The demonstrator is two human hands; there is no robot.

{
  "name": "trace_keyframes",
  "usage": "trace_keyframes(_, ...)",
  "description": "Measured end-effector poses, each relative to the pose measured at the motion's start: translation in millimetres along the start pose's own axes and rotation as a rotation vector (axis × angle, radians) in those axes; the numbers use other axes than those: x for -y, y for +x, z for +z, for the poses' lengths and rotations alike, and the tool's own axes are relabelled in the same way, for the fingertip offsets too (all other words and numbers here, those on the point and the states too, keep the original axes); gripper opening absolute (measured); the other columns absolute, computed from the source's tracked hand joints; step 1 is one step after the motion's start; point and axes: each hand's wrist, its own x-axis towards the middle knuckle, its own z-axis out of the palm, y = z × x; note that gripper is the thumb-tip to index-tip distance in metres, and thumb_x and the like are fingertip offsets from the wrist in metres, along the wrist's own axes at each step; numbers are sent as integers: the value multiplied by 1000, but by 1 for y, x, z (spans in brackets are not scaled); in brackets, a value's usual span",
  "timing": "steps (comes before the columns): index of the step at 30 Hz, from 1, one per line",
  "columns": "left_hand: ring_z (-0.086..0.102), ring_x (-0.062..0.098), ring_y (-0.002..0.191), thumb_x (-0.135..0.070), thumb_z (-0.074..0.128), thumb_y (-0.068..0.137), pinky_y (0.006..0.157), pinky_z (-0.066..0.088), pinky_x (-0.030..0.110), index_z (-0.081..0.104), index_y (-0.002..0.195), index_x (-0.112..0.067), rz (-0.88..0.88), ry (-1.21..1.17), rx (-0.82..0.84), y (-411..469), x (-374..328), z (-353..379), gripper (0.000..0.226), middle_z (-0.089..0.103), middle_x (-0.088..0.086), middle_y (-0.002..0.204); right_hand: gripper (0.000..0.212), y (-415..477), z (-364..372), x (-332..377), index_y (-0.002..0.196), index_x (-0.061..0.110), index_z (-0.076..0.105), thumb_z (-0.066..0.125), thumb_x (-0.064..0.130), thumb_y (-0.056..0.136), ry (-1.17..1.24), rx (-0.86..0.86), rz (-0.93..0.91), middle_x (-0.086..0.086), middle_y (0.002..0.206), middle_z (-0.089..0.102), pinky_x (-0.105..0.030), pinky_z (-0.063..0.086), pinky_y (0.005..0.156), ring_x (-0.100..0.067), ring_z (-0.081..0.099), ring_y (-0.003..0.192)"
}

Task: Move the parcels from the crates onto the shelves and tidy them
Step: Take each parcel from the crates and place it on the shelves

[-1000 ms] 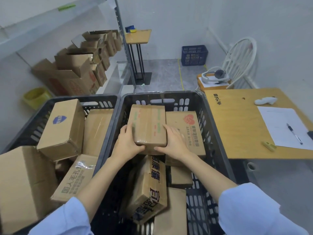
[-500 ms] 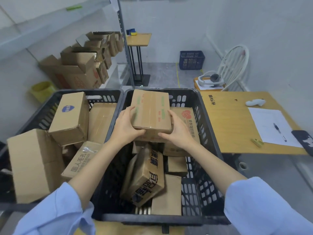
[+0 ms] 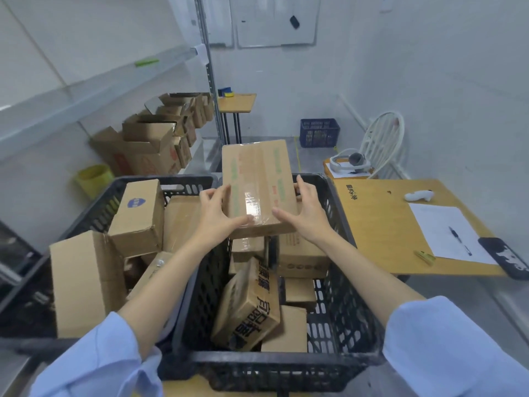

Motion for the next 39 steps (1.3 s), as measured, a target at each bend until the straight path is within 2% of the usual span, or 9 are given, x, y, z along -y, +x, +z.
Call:
trace_keyframes(5, 44, 10, 110, -27, 86, 71, 90, 41, 20, 21, 152, -13, -17, -51, -99, -3, 2, -10, 104, 34, 1, 130, 99, 5, 0, 10, 158, 15, 11, 74, 39, 85, -25, 4, -32, 1, 145, 28, -30, 41, 103, -8, 39, 124)
trace_keyframes(9, 44, 10, 113, -24, 85, 73, 91, 38, 13, 37, 144, -18, 5, -77, -119, -3, 6, -16, 86, 36, 2, 132, 89, 4, 2, 17, 154, 18, 22, 76, 32, 85, -40, 19, -82, 1, 138, 29, -21, 34, 97, -4, 35, 118)
trace_keyframes(14, 45, -10, 103, -23, 86, 72, 79, 37, 2, 38, 132, -24, 44, -90, -171, -6, 14, -27, 77, 43, -8, 132, 84, 9, 11, 20, 143, 20, 32, 83, 25, 77, 60, 8, -94, 4, 137, 34, -35, 40, 110, -8, 42, 125)
trace_keyframes(17, 44, 3, 120, -23, 86, 73, 107, 41, 33, 34, 133, -28, 43, -112, -186, -9, 17, -35, 79, 42, -13, 133, 74, 13, 16, 25, 135, 20, 33, 81, 20, 79, 118, 20, -103, 9, 134, 42, -42, 44, 107, -8, 47, 121)
trace_keyframes(21, 43, 19, 131, -30, 86, 72, 106, 43, 53, 19, 150, -38, 11, -87, -205, -17, 14, -50, 103, 34, -6, 147, 89, 15, 19, 33, 148, 28, 21, 80, 24, 81, 156, 69, -139, 16, 138, 37, -40, 43, 106, -8, 47, 119)
trace_keyframes(28, 48, 14, 120, -19, 83, 76, 100, 48, 38, 30, 148, -31, 28, -102, -278, -52, -7, -69, 90, 37, -6, 137, 91, 17, 20, 55, 153, 31, 16, 76, 28, 85, 224, 200, -188, 3, 148, 38, -48, 39, 111, -15, 44, 130)
trace_keyframes(34, 47, 15, 129, -24, 85, 72, 109, 43, 41, 34, 128, -32, -12, -189, -427, -102, -21, -84, 76, 43, -10, 135, 70, 5, 19, 87, 137, 32, 24, 72, 37, 87, 325, 359, -227, 10, 137, 44, -31, 38, 104, -3, 40, 121)
trace_keyframes(37, 49, 8, 121, -28, 83, 74, 95, 46, 13, 29, 141, -28, -53, -154, -534, -132, -27, -94, 86, 39, -5, 139, 60, -11, 26, 106, 130, 29, 26, 67, 43, 89, 402, 477, -229, 13, 126, 47, -16, 36, 92, -1, 49, 113)
trace_keyframes(39, 47, -3, 114, -30, 82, 75, 83, 41, 0, 19, 153, -30, -80, -151, -588, -155, -28, -101, 100, 32, -5, 141, 66, -23, 36, 119, 134, 26, 27, 60, 58, 86, 436, 548, -250, 4, 138, 45, -26, 37, 102, -10, 47, 124)
